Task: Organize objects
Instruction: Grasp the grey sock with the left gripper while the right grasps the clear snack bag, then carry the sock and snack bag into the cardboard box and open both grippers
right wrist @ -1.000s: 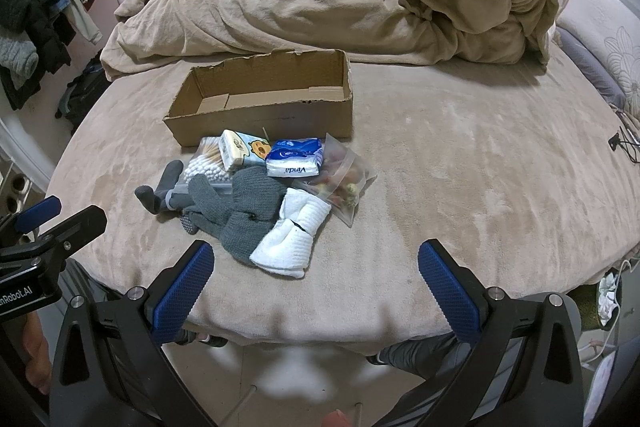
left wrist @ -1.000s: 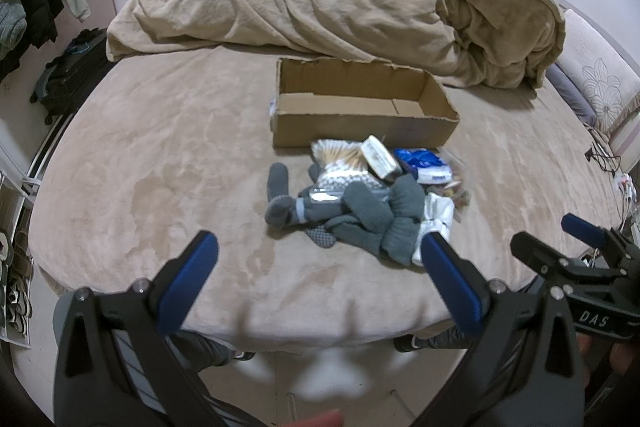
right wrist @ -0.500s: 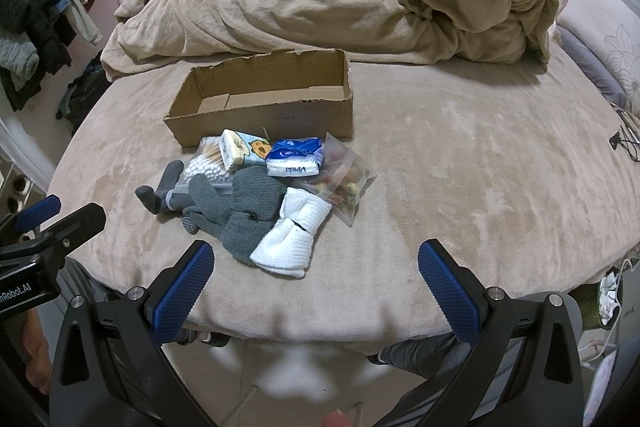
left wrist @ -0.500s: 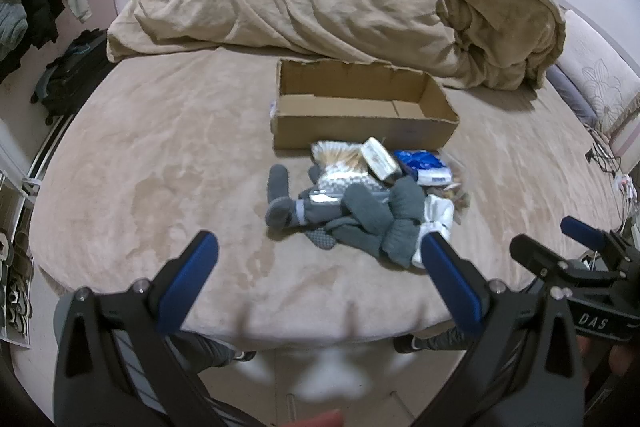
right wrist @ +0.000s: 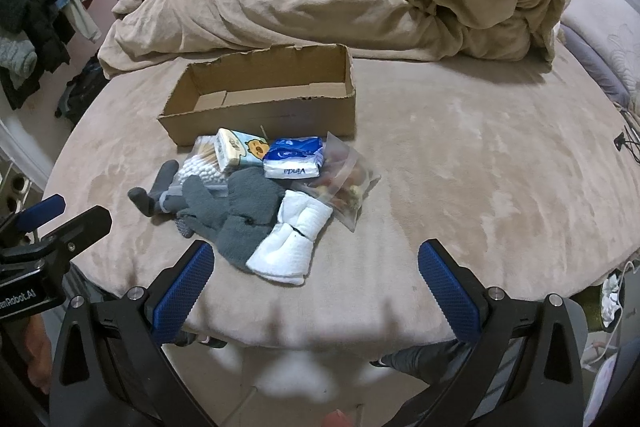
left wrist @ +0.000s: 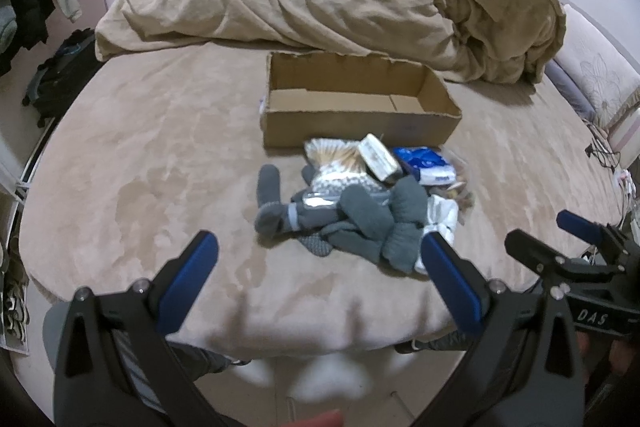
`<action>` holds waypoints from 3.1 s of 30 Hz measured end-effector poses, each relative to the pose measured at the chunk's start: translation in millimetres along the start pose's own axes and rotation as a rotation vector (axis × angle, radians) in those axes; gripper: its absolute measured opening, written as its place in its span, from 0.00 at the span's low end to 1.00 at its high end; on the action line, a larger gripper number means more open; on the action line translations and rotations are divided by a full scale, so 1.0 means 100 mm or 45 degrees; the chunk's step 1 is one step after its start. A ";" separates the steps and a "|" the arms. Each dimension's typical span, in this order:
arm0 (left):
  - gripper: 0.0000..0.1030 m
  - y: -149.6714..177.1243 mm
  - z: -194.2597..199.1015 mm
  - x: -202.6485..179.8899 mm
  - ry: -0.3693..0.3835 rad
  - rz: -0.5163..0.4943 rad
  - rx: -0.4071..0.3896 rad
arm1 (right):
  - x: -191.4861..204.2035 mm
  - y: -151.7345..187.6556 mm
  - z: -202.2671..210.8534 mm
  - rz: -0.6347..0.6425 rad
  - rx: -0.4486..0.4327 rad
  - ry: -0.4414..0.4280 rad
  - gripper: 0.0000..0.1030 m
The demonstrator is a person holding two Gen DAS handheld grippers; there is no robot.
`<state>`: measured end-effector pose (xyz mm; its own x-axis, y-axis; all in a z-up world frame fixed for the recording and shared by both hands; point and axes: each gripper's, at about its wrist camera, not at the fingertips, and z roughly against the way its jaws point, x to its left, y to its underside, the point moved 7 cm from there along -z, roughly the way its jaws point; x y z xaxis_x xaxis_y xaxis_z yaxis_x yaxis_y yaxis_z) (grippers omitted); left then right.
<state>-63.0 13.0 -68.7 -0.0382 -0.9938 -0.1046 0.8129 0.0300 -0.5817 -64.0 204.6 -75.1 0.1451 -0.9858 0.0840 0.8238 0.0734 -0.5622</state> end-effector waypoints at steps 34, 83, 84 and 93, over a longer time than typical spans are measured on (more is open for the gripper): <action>0.69 -0.09 -1.30 0.57 -0.019 0.016 0.063 | -0.49 -0.37 -1.12 -0.035 0.012 -0.051 0.80; 0.70 0.28 -1.10 0.31 -0.033 -0.301 0.035 | -0.51 -0.42 -0.58 -0.107 -0.148 -0.219 0.37; 0.70 0.26 -1.12 0.29 -0.018 -0.310 0.033 | -0.50 -0.41 -0.58 -0.107 -0.145 -0.222 0.37; 0.27 0.33 -1.02 0.24 0.189 -0.189 0.014 | -0.50 -0.43 -0.54 -0.108 -0.158 -0.221 0.37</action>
<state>-96.6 1.5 -173.0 -0.2431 -0.9603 -0.1367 0.7982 -0.1179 -0.5907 -136.0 242.9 -99.8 0.1794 -0.9462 0.2693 0.7650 -0.0379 -0.6430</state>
